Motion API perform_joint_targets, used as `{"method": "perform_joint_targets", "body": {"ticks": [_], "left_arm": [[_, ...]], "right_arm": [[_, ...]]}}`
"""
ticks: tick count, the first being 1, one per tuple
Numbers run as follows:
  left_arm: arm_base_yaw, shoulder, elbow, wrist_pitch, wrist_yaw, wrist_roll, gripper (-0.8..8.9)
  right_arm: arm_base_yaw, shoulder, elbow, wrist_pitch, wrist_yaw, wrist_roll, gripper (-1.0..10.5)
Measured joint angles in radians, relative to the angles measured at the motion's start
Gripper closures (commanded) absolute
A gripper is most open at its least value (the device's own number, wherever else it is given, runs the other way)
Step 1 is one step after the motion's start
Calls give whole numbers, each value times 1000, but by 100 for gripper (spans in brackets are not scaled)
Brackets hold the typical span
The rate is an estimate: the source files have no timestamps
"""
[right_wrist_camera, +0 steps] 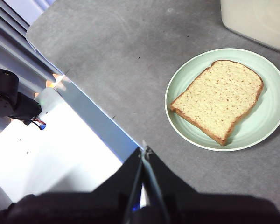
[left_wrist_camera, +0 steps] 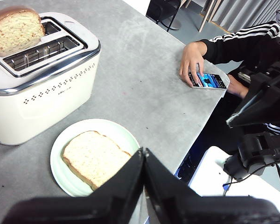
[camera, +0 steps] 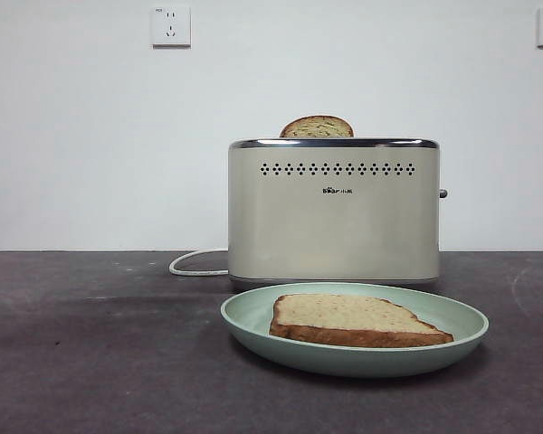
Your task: Take the bread from the toaster,put the bread on the plate,put the plate on the table
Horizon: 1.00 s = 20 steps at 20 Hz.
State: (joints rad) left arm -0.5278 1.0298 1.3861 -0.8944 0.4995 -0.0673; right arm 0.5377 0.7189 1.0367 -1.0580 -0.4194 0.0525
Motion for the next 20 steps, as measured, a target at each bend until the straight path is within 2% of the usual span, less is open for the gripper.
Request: {"method": "perform_joint_targets", "body": {"ticks": [17, 19, 20], "left_arm": [[0, 0, 0, 0, 0, 5, 817], [0, 0, 0, 36, -29, 35, 817], [2, 0, 0, 97, -76, 65, 817]], "right_arm": [[0, 8, 0, 0, 3, 0, 945], [0, 8, 0, 0, 3, 0, 945], [0, 8, 0, 0, 3, 0, 945]]}}
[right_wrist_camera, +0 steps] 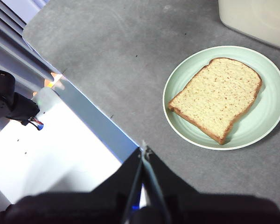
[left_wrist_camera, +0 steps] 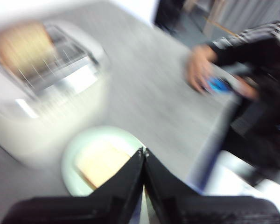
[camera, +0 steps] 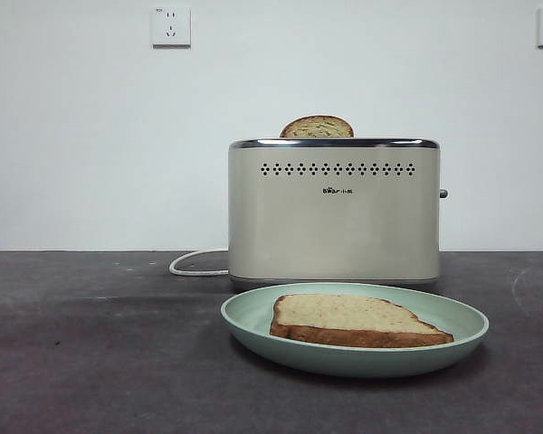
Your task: Take the bread from the toaster,put the bread on the plate,put the plate on the table
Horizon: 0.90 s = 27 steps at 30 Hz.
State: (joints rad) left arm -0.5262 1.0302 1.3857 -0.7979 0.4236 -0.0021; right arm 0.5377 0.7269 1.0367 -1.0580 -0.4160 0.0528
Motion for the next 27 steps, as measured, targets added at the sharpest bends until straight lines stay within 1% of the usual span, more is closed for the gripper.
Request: {"method": "perform_joint_targets", "body": {"ticks": [2, 3, 4, 6, 8, 10, 13, 15, 17, 19, 22, 27], "left_arm": [[33, -2, 0, 144, -109, 81, 817], [58, -5, 0, 188, -130, 113, 817], [92, -13, 0, 228, -130, 142, 817], [164, -43, -1, 254, -129, 177, 817], [235, -89, -30, 272, -129, 194, 817], [303, -138, -84, 325, -129, 201, 817], [406, -239, -222, 456, -134, 203, 817], [463, -330, -353, 569, -134, 203, 817], [502, -418, -485, 668, -147, 203, 817], [529, -509, -618, 736, -188, 203, 817], [548, -633, -800, 771, -256, 203, 817], [563, -774, -1064, 760, -282, 182, 817]], "right_arm": [[0, 0, 0, 0, 0, 0, 945], [0, 0, 0, 0, 0, 0, 945], [0, 0, 0, 0, 0, 0, 945], [0, 0, 0, 0, 0, 0, 945], [0, 0, 0, 0, 0, 0, 945], [0, 0, 0, 0, 0, 0, 945], [0, -1, 0, 0, 0, 0, 945], [0, 0, 0, 0, 0, 0, 945], [0, 0, 0, 0, 0, 0, 945], [0, 0, 0, 0, 0, 0, 945], [0, -1, 0, 0, 0, 0, 945], [0, 0, 0, 0, 0, 0, 945]]}}
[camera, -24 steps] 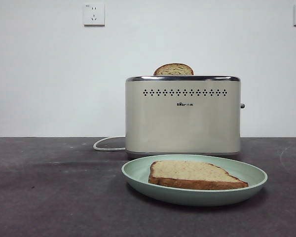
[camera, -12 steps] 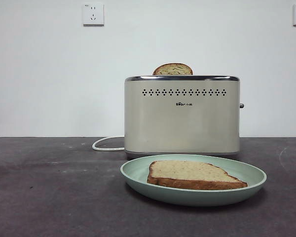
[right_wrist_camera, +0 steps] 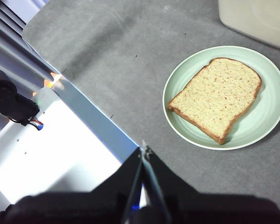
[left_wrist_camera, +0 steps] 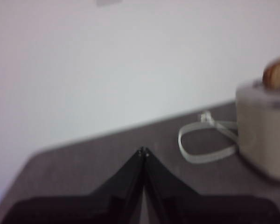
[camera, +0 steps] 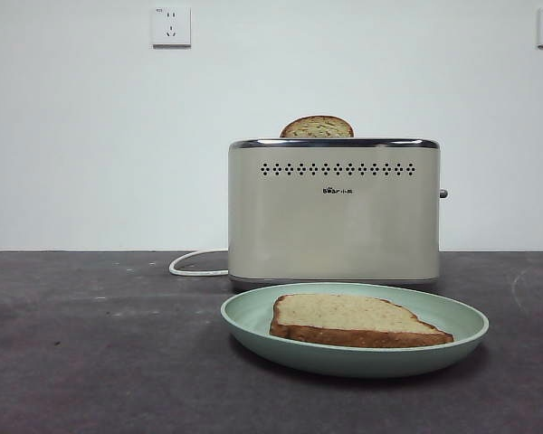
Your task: Take the bread from the toaster,put the bread on the plate,put the plate on the table
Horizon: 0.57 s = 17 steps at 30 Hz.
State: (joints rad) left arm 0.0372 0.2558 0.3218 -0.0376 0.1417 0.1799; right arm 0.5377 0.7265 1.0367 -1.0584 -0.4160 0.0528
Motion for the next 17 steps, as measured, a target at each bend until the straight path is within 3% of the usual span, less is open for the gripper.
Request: {"method": "perform_joint_targets", "body": {"ticks": [9, 17], "left_arm": [[2, -158, -266, 6, -26, -97, 817], [2, -251, -307, -132, -105, -149, 817]], "right_arm": [[0, 0, 0, 0, 0, 0, 945], [0, 0, 0, 0, 0, 0, 945]]}}
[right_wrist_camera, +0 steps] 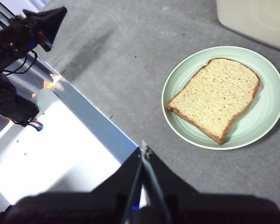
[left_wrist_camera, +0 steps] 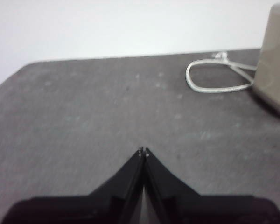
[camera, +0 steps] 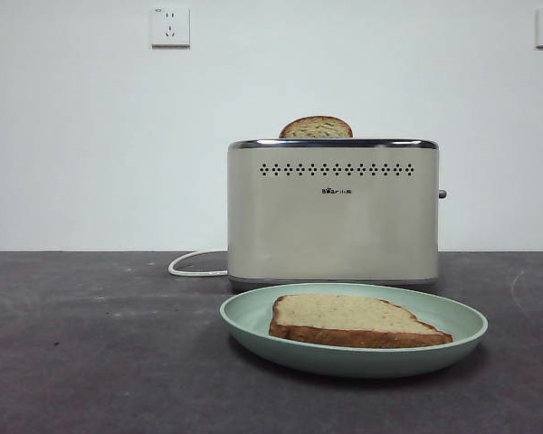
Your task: Take the bread from the toaster,put the bread on the plate,put the plate on the table
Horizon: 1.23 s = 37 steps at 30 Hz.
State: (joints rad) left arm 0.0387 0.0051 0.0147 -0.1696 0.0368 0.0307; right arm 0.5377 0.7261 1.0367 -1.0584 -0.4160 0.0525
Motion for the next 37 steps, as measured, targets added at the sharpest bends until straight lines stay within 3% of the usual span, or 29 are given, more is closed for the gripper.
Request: {"method": "perform_joint_targets", "body": {"ticks": [24, 27, 31, 37], "left_arm": [[0, 0, 0, -13, -8, -6, 817], [0, 0, 0, -13, -8, -6, 817], [0, 0, 0, -13, -8, -6, 817], [0, 0, 0, -13, -8, -6, 817]], "right_arm": [[0, 0, 0, 0, 0, 0, 945], [-12, -8, 0, 14, 35, -44, 945], [-111, -55, 0, 155, 75, -116, 945], [-329, -161, -15, 263, 84, -129, 945]]}}
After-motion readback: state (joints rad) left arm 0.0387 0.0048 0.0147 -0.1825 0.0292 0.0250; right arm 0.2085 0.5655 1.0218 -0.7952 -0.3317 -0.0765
